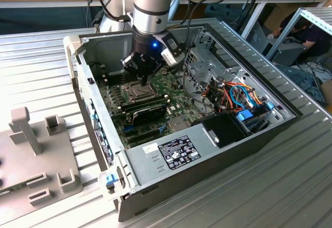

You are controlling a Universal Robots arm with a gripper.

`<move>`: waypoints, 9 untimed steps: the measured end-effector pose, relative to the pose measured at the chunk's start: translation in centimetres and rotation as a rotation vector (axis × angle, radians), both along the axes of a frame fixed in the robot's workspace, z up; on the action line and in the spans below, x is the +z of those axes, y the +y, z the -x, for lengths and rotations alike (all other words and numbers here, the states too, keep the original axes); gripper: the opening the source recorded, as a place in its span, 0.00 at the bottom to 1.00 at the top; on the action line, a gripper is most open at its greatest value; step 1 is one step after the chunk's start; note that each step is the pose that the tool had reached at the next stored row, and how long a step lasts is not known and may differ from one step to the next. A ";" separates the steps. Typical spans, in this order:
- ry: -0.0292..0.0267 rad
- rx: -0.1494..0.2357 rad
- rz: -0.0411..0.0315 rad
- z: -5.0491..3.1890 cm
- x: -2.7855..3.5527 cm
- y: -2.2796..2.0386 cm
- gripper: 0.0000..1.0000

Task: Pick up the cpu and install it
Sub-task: 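Install the second cpu locking lever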

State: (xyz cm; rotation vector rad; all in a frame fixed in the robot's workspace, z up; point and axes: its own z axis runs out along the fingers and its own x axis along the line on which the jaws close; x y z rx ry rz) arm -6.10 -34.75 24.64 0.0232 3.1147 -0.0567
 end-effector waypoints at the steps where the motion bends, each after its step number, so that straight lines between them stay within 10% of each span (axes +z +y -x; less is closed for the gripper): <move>1: 0.0001 0.000 0.0000 0.00 0.00 -0.10 0.11; 9: 0.0000 0.000 0.0000 0.00 0.00 -0.99 0.11</move>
